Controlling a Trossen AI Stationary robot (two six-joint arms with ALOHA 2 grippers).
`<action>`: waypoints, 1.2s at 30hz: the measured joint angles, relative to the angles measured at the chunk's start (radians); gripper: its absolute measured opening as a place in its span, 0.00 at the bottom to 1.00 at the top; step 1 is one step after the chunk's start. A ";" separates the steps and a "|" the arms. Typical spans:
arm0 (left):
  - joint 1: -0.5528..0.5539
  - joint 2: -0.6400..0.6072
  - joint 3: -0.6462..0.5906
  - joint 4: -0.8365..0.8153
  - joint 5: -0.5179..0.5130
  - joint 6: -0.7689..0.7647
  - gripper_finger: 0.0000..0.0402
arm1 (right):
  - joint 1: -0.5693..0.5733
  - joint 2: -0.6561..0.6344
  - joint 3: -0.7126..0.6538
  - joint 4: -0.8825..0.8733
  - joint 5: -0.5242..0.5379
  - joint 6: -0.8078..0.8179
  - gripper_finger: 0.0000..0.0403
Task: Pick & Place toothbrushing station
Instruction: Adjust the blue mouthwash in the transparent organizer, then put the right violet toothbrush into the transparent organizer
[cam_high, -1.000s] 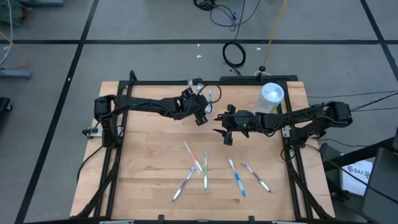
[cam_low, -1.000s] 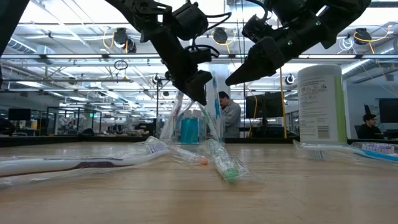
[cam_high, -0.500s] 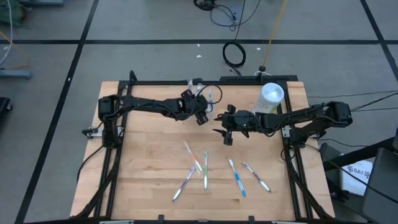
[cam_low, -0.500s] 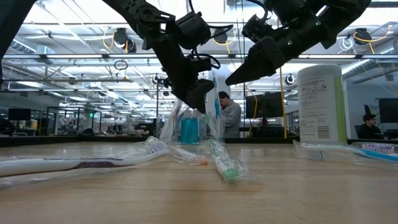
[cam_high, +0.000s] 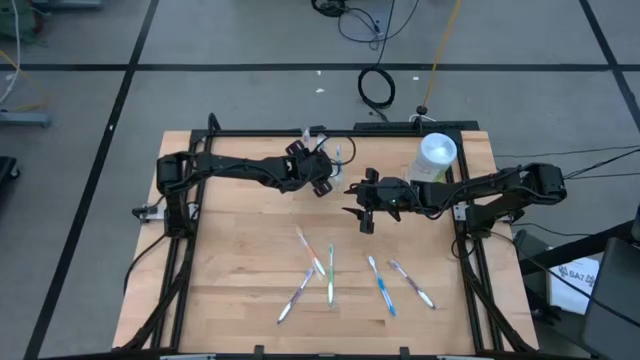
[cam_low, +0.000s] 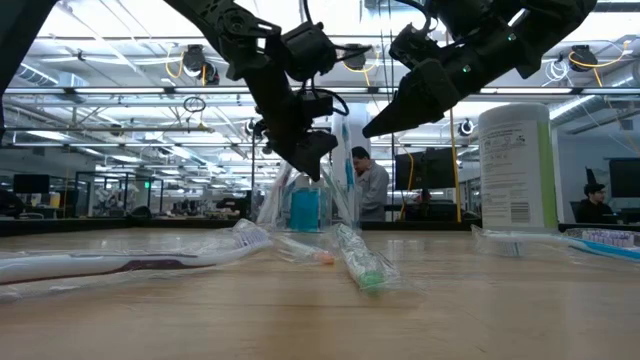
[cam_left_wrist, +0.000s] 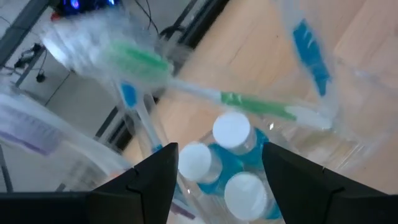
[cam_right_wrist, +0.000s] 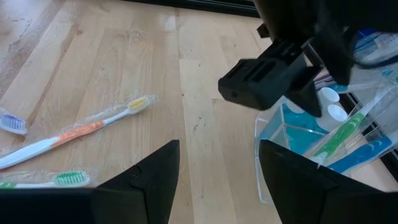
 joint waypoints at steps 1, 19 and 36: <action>0.000 -0.005 0.000 0.008 0.000 0.005 0.59 | 0.000 0.000 0.000 0.000 0.000 0.000 0.53; -0.003 -0.402 -0.013 -0.300 0.159 -0.018 0.59 | 0.000 0.000 0.000 0.025 0.001 0.120 0.53; -0.022 -0.628 -0.433 -0.027 0.279 -0.166 0.60 | 0.102 0.000 0.000 0.032 -0.001 0.318 0.53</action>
